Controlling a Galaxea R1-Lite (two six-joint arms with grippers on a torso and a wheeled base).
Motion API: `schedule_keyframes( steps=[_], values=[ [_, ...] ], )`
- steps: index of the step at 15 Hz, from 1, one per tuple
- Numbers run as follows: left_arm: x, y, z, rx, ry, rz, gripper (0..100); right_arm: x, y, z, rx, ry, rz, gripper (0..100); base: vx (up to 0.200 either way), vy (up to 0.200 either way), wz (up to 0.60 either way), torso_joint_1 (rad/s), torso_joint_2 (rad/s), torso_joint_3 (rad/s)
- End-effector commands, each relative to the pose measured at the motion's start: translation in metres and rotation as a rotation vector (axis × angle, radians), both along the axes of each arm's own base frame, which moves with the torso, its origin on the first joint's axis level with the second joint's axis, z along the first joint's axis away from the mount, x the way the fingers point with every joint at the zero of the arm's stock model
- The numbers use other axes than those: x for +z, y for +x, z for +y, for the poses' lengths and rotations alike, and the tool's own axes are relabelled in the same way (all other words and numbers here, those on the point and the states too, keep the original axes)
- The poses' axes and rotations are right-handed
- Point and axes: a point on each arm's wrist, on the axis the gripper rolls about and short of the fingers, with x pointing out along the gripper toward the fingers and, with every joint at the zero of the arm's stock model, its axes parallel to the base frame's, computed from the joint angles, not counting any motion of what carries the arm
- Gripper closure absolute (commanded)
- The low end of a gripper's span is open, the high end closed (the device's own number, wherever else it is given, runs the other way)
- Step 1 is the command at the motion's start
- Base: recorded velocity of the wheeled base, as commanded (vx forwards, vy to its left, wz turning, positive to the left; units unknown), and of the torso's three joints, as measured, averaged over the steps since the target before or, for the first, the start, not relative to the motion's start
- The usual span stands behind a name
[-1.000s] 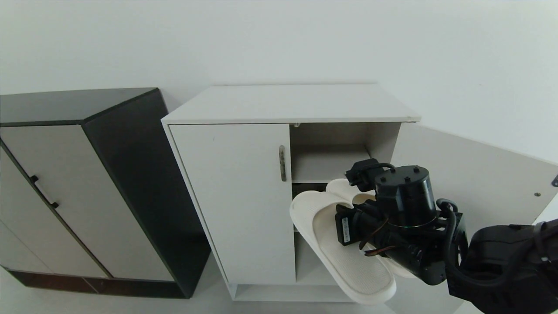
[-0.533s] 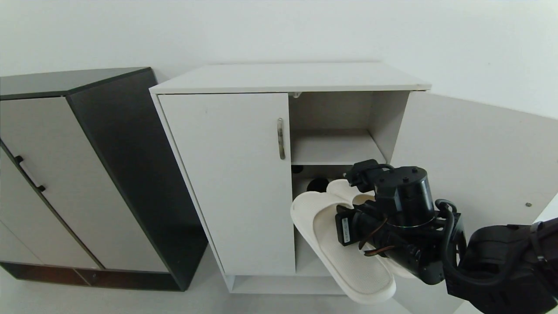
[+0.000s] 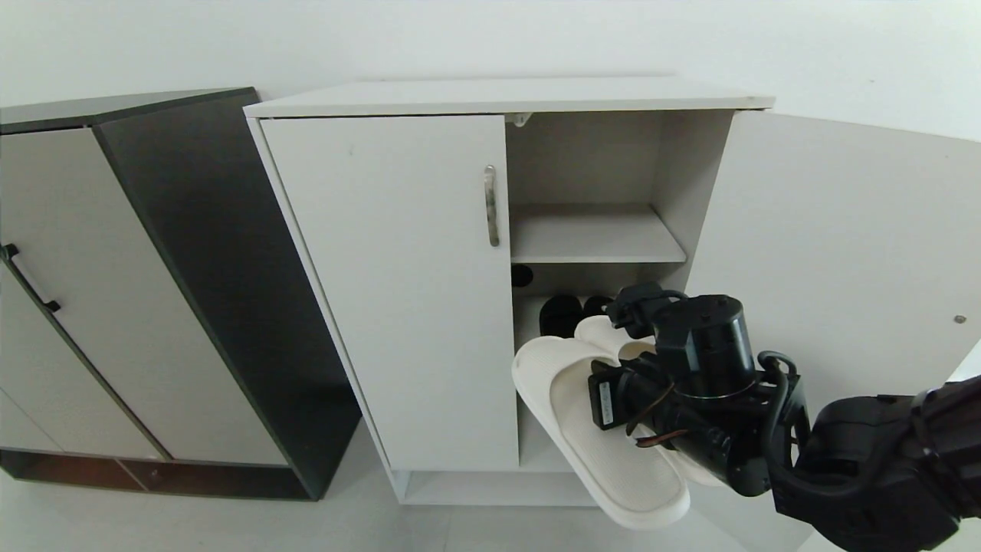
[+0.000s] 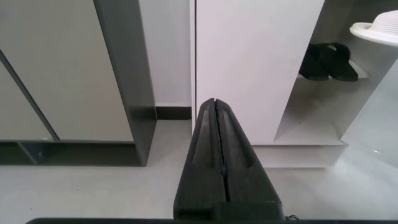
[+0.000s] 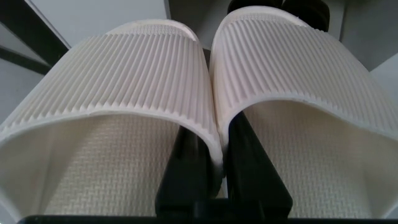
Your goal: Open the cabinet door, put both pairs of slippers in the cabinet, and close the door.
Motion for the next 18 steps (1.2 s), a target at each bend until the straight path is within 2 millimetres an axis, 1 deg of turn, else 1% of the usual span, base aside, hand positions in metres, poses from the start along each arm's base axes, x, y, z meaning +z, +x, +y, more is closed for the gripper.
schedule_keyframes(
  steps=[1, 3, 5, 6, 7, 8, 9, 10, 12, 13, 14, 15, 16, 17, 18],
  values=[
    [0.000, 0.000, 0.000, 0.002, 0.000, 0.000, 100, -0.008, 0.004, 0.001, -0.009, -0.013, 0.010, 100, 0.000, 0.000, 0.00, 0.000, 0.00, 0.000],
    [0.000, 0.000, 0.000, 0.003, 0.003, 0.000, 100, -0.010, 0.007, 0.000, -0.011, -0.031, 0.007, 100, 0.000, 0.000, 0.00, 0.000, 0.00, 0.000],
    [0.000, 0.000, 0.000, 0.003, 0.004, 0.000, 100, -0.007, 0.010, 0.000, -0.027, -0.014, -0.023, 100, 0.000, 0.000, 0.00, 0.000, 0.00, 0.000],
    [0.000, 0.000, 0.000, 0.003, 0.004, 0.000, 100, -0.004, 0.013, 0.003, -0.100, -0.057, -0.071, 100, 0.000, 0.000, 0.00, 0.000, 0.00, 0.000],
    [0.000, 0.000, 0.000, 0.003, 0.007, 0.000, 100, -0.009, 0.020, 0.007, -0.204, -0.114, -0.097, 100, 0.000, 0.000, 0.00, 0.000, 0.00, 0.000],
    [0.000, 0.000, 0.000, 0.002, 0.007, 0.000, 100, -0.011, 0.024, 0.010, -0.253, -0.133, -0.108, 100, 0.000, 0.000, 0.00, 0.000, 0.00, 0.000],
    [0.000, 0.000, 0.000, 0.002, 0.007, 0.000, 100, -0.013, 0.024, 0.012, -0.252, -0.134, -0.109, 100, 0.000, 0.000, 0.00, 0.000, 0.00, 0.000],
    [0.000, 0.000, 0.000, 0.002, 0.006, 0.000, 100, -0.009, 0.021, 0.018, -0.234, -0.123, -0.119, 100, 0.000, 0.000, 0.00, 0.000, 0.00, 0.000],
    [0.000, 0.000, 0.000, 0.003, 0.006, 0.000, 100, 0.009, 0.025, 0.027, -0.238, -0.091, -0.131, 100, 0.000, 0.000, 0.00, 0.000, 0.00, 0.000],
    [0.000, 0.000, 0.000, 0.002, 0.006, 0.000, 100, 0.019, 0.024, 0.028, -0.247, -0.069, -0.111, 100, 0.000, 0.000, 0.00, 0.000, 0.00, 0.000],
    [0.000, 0.000, 0.000, 0.002, 0.006, 0.000, 100, 0.035, 0.026, 0.031, -0.270, -0.007, -0.085, 100, 0.000, 0.000, 0.00, 0.000, 0.00, 0.000],
    [0.000, 0.000, 0.000, 0.002, 0.006, 0.000, 100, 0.051, 0.027, 0.031, -0.334, 0.035, -0.066, 100, 0.000, 0.000, 0.00, 0.000, 0.00, 0.000],
    [0.000, 0.000, 0.000, 0.002, 0.006, 0.000, 100, 0.057, 0.027, 0.031, -0.369, 0.040, -0.067, 100, 0.000, 0.000, 0.00, 0.000, 0.00, 0.000],
    [0.000, 0.000, 0.000, 0.002, 0.006, 0.000, 100, 0.069, 0.025, 0.031, -0.436, 0.049, -0.086, 100, 0.000, 0.000, 0.00, 0.000, 0.00, 0.000],
    [0.000, 0.000, 0.000, 0.002, 0.006, 0.000, 100, 0.076, 0.019, 0.032, -0.428, 0.065, -0.098, 100, 0.000, 0.000, 0.00, 0.000, 0.00, 0.000]
  ],
)
